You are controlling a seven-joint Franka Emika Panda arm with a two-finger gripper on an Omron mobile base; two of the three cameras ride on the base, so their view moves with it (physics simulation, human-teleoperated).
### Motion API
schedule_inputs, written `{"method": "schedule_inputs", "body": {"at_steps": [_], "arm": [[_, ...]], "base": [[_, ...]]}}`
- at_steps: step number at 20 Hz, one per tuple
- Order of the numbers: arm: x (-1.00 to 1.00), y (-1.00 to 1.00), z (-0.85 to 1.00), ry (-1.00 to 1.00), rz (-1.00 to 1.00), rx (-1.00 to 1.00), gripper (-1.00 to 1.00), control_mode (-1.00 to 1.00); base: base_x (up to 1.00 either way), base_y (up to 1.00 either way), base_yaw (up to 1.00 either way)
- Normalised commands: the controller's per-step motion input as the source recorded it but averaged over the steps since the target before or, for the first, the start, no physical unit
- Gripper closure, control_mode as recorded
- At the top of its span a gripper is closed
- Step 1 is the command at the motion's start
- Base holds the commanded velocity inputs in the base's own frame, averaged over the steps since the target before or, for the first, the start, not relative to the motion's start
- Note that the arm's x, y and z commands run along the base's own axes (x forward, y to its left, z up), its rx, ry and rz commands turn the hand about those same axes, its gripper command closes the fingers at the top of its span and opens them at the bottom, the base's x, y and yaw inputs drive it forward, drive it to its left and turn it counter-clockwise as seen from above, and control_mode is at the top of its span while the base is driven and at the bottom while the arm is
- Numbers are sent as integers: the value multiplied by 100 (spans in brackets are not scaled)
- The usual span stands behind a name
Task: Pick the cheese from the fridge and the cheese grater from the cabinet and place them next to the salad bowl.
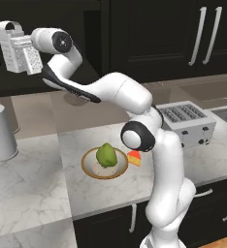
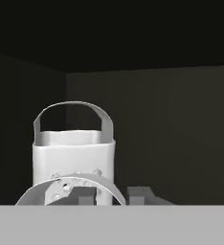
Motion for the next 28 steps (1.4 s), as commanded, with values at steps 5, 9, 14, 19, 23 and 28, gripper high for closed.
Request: {"method": "schedule_inputs", "body": {"at_steps": [5, 9, 14, 19, 23, 28], "arm": [[-15, 0, 2, 0, 0, 0, 100, -100], [-75, 0, 19, 0, 0, 0, 100, -100], [-87, 0, 55, 7, -3, 1, 100, -100], [-100, -38, 4, 2, -3, 1, 100, -100], [-100, -100, -88, 0, 0, 0, 100, -100], [-100, -100, -100, 2, 0, 5, 100, -100]], "base": [[0, 0, 0], [0, 0, 0], [0, 0, 0], [0, 0, 0], [0, 0, 0], [0, 0, 0]]}}
